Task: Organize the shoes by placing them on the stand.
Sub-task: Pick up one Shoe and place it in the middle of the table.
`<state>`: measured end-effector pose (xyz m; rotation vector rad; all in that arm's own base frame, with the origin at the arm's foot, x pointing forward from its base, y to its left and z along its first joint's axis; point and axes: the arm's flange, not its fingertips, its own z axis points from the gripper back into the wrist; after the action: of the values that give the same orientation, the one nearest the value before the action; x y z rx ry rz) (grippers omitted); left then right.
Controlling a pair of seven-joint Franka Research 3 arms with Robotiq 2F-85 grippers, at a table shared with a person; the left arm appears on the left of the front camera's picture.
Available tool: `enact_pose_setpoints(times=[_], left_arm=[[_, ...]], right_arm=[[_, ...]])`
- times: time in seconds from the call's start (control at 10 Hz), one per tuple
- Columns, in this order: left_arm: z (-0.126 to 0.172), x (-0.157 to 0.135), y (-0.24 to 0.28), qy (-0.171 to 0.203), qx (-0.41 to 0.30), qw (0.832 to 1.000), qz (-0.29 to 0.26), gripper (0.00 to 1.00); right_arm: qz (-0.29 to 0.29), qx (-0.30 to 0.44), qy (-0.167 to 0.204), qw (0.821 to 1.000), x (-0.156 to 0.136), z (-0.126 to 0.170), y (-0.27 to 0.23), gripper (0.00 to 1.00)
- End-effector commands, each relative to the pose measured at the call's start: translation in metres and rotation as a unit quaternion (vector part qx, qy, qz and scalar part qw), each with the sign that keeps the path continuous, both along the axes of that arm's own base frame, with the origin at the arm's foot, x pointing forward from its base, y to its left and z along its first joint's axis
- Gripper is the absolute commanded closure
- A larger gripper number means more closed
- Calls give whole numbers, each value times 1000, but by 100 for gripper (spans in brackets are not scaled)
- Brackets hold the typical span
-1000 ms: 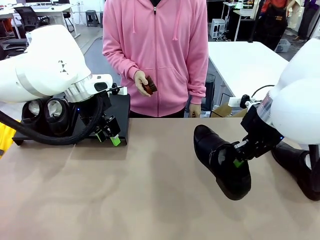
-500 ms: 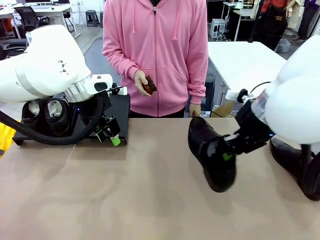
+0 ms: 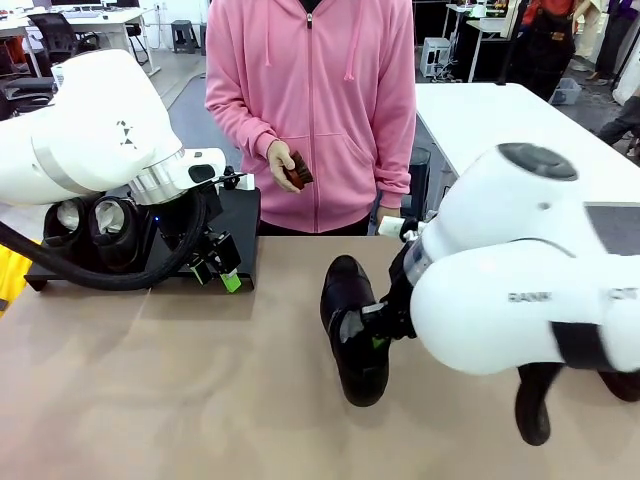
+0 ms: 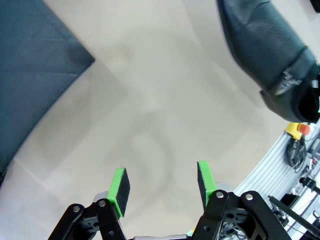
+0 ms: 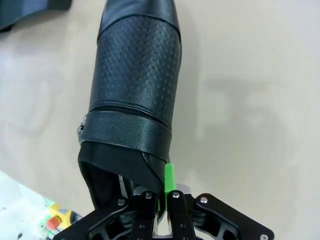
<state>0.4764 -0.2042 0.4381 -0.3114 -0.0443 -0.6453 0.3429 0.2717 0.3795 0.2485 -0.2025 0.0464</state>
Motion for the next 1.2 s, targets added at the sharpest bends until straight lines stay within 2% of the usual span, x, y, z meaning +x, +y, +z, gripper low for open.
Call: enact_pose_setpoints(times=[0.0,0.2,0.3,0.6,0.8,0.9,1.1], left_arm=[[1,-4,4,0,3,1000,-4,29],[1,-4,4,0,3,1000,-4,29],[1,-4,4,0,3,1000,-4,29],[1,-4,4,0,3,1000,-4,29],[1,-4,4,0,3,1000,-4,29],[1,-4,4,0,3,1000,-4,29],[1,-4,4,0,3,1000,-4,29]], right_arm=[[-26,4,8,1000,18,-3,11,100],[-24,10,29,999,21,-19,11,100],[-25,13,33,999,23,-22,12,92],[-31,10,39,999,19,-23,7,44],[-41,7,13,999,8,-12,3,11],[-50,6,9,999,6,-6,-3,0],[-65,6,16,998,2,-1,-17,0]])
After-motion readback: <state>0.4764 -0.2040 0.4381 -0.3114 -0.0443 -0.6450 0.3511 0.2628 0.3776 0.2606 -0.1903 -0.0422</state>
